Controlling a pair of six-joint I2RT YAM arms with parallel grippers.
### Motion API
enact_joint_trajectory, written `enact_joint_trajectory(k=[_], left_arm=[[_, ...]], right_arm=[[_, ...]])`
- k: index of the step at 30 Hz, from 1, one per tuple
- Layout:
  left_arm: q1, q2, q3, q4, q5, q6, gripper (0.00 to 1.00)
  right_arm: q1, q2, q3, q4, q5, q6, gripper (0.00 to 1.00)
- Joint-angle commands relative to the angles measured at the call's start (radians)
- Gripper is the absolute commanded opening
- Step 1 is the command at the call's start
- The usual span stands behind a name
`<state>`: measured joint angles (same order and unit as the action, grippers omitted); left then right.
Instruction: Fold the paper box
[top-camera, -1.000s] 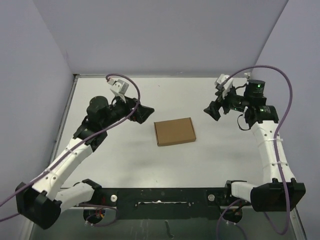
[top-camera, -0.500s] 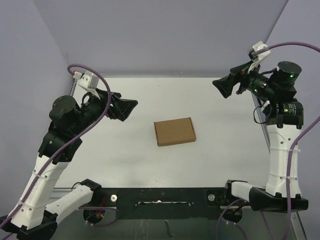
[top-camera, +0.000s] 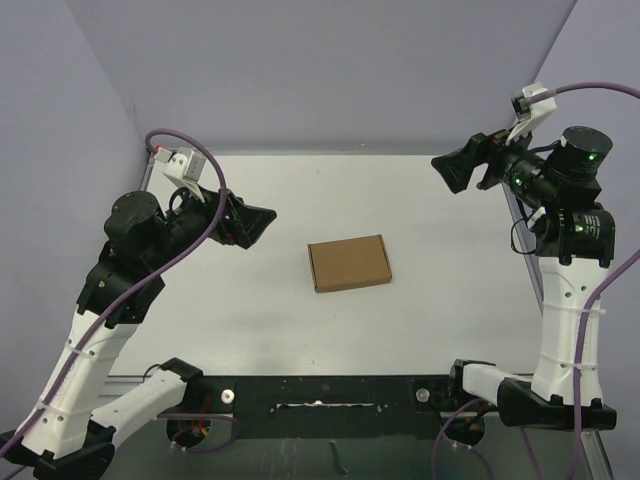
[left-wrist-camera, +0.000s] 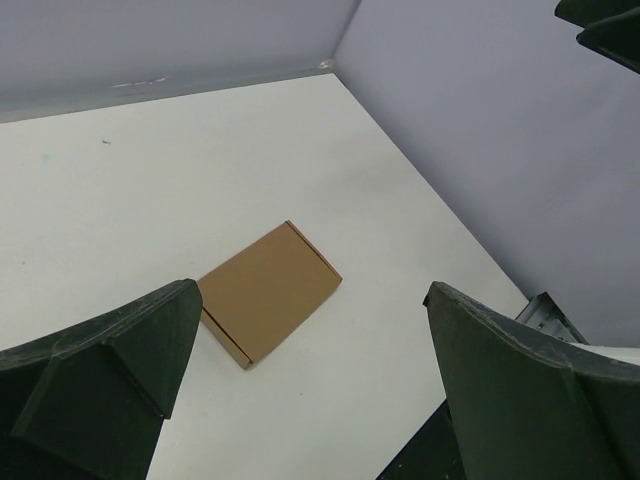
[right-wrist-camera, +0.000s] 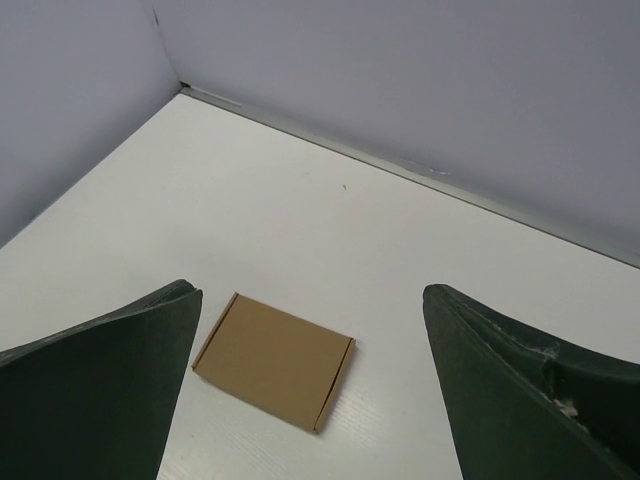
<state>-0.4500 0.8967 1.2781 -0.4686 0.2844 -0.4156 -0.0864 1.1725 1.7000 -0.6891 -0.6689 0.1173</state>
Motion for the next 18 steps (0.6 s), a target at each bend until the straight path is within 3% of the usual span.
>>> enact_joint_trajectory(k=[1,18], left_arm=[[0.004,-0.019,0.009,0.021,-0.013,-0.002,0.98],[0.003,-0.033,-0.038,0.03,-0.018,0.01,0.98]], right_arm=[[-0.01,-0.026,0.022,0.014,-0.014,0.003,0.98],[-0.039,-0.022,0.003,0.028,-0.032,0.027,0.98]])
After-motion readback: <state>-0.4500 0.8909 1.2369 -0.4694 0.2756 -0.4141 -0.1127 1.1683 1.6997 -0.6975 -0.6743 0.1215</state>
